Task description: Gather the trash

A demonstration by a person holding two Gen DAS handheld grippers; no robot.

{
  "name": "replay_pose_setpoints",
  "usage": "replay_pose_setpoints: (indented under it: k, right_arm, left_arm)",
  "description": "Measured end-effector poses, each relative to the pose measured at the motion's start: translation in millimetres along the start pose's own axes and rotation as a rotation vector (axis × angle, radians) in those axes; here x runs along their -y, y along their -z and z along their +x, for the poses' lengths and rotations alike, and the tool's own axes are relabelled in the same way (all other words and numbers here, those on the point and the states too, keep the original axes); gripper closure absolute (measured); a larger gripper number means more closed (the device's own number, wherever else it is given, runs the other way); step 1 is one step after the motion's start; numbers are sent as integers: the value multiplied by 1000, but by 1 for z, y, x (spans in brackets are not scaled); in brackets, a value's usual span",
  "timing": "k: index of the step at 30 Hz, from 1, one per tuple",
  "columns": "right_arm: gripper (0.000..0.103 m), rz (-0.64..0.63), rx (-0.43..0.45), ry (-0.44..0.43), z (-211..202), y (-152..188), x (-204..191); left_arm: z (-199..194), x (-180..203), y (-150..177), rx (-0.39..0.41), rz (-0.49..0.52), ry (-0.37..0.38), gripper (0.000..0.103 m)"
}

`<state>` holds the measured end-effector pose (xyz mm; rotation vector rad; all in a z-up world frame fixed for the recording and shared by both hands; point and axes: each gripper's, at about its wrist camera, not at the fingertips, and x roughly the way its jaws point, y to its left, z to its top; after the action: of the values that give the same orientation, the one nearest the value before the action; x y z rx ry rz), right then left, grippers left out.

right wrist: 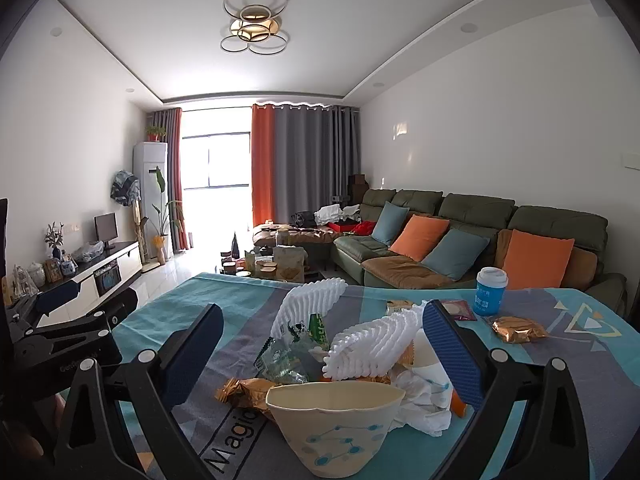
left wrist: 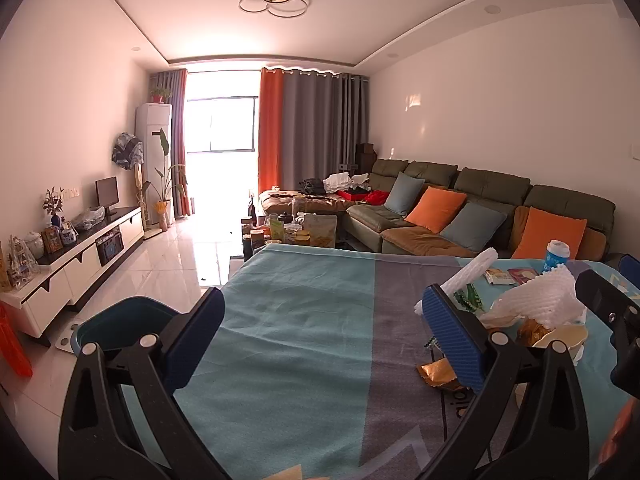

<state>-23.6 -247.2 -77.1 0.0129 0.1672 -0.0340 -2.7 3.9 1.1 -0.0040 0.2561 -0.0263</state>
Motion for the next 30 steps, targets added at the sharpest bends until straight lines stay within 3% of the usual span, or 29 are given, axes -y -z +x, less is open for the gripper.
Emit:
replay_pose_setpoints:
  k: [30]
  right_arm:
    - [7, 13, 7, 12, 11, 2, 2]
  left_arm:
    - [-2, 0, 1, 9, -7, -5, 6]
